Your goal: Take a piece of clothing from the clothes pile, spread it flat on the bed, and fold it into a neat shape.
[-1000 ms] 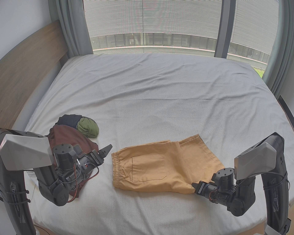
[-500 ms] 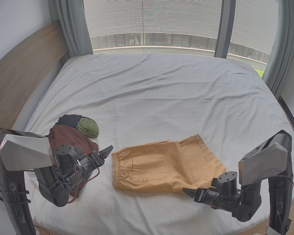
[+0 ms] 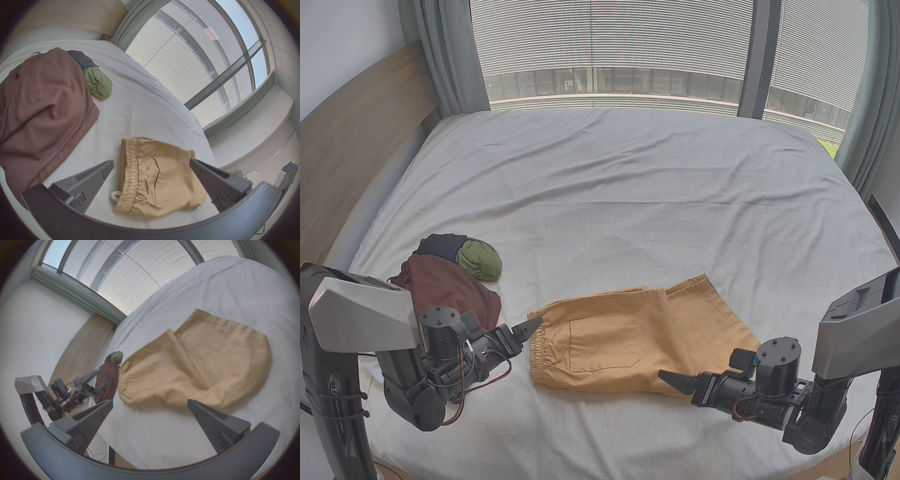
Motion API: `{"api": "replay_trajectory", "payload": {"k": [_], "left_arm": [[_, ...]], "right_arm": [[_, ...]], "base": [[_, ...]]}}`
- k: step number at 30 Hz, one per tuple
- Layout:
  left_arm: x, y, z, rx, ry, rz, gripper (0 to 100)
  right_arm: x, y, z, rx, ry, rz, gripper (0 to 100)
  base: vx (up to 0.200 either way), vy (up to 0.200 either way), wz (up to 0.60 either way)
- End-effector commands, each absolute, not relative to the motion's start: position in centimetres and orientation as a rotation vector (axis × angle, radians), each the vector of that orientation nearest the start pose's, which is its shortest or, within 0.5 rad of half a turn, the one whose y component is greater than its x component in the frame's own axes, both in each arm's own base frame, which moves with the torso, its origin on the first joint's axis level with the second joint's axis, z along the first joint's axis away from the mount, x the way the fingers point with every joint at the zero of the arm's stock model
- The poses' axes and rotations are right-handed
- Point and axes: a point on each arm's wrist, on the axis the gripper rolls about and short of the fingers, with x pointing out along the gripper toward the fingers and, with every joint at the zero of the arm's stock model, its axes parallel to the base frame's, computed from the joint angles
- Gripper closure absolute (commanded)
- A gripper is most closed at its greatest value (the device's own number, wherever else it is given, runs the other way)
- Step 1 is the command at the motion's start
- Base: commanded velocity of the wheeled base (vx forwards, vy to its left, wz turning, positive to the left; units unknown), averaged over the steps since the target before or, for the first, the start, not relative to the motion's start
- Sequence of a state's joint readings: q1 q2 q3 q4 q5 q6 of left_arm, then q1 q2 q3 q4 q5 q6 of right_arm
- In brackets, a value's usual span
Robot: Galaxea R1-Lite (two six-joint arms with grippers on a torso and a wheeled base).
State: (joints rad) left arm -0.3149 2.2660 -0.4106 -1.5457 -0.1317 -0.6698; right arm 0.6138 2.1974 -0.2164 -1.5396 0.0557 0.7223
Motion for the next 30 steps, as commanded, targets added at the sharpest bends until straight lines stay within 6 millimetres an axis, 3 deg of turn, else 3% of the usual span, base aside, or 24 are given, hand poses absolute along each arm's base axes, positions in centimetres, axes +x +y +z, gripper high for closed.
{"api": "replay_trajectory", "payload": {"k": [1,9,19,30], "left_arm": [[29.5,-10.0,-0.1,-0.649,0.494,-0.305,0],[29.5,-10.0,-1.6,-0.651,0.538,-0.286,0],[29.4,-10.1,-3.2,-0.651,0.591,-0.280,0],[29.1,-11.4,-4.0,-0.693,0.635,-0.293,0]], "right_arm": [[23.5,16.2,2.8,0.604,0.541,0.517,0],[25.3,16.6,2.7,0.618,0.533,0.538,0],[25.5,16.7,1.2,0.608,0.568,0.523,0],[25.5,16.7,1.1,0.608,0.568,0.523,0]], "base": [[0.000,0.000,0.00],[0.000,0.000,0.00],[0.000,0.000,0.00],[0.000,0.000,0.00]]}}
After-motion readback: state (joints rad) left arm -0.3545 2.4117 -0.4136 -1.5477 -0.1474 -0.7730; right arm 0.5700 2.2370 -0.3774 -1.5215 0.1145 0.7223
